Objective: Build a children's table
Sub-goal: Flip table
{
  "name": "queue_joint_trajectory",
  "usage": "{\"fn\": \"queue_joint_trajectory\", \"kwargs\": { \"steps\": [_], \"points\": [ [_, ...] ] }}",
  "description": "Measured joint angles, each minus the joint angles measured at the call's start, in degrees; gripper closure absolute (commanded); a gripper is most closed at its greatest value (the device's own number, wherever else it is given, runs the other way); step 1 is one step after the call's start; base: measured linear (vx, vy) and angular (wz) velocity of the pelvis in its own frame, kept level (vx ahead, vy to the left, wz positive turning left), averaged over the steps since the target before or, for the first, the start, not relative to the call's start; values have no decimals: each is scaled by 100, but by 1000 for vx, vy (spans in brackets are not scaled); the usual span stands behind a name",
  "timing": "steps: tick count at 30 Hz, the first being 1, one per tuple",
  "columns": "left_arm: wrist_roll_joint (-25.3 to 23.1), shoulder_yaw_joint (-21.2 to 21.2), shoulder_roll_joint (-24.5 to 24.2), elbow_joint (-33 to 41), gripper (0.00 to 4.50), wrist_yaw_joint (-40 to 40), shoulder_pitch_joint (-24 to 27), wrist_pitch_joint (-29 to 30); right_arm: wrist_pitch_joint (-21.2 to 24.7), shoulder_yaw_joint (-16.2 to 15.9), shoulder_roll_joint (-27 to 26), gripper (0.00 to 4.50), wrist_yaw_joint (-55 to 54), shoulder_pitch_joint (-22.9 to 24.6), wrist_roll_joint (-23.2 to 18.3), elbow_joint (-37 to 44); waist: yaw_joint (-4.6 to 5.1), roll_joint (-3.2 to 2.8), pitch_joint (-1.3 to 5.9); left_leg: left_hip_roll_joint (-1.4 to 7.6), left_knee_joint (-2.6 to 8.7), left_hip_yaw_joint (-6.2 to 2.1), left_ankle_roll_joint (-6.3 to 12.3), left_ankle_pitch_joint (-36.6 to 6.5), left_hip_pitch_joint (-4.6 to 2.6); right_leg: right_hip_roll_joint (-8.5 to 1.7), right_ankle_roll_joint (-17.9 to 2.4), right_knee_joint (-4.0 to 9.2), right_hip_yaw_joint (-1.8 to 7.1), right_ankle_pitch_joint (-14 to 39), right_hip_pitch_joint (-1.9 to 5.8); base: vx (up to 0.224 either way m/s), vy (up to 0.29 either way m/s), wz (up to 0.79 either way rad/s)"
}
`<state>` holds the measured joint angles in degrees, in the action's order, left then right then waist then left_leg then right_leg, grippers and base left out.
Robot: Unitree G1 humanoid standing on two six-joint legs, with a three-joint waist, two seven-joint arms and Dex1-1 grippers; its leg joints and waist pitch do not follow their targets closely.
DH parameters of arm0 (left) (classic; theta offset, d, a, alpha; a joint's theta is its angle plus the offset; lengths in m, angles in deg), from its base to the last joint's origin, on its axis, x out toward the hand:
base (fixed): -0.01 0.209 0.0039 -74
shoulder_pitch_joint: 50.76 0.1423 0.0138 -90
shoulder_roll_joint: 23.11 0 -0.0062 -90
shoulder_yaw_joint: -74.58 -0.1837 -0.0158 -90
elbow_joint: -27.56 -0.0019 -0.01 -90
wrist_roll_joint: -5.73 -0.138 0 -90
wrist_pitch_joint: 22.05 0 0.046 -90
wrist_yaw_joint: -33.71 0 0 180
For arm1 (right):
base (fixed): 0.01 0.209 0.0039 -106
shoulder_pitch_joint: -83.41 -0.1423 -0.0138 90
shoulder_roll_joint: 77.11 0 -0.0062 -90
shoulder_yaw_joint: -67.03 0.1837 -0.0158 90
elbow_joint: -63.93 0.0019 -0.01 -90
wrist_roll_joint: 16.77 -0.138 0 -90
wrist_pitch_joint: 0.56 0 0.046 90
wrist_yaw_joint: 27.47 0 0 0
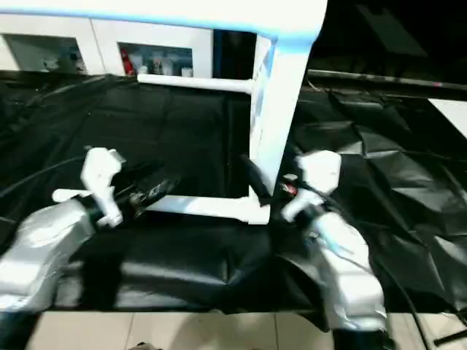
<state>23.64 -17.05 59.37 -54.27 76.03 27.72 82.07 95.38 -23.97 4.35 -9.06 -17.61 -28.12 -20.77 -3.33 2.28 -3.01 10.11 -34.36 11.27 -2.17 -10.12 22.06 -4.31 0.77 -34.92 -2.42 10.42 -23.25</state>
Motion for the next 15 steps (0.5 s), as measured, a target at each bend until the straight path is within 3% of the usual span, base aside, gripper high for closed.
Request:
{"fn": "queue_joint_trajectory", "kwargs": {
  "steps": [13,15],
  "points": [
    [138,161,-342,701,183,38,-68,202,-387,-4,-533,0,-333,-792,84,-1392,79,12,0,0,0,2,-3,2,-6,4,-4,-12,5,-2,-2,0,0,0],
    [126,191,-422,800,176,7,-87,197,-470,-2,-560,26,-428,-879,126,-1533,82,20,-4,0,0,3,-3,2,-6,4,-9,-12,6,-6,-2,0,0,0]
  ]
}}
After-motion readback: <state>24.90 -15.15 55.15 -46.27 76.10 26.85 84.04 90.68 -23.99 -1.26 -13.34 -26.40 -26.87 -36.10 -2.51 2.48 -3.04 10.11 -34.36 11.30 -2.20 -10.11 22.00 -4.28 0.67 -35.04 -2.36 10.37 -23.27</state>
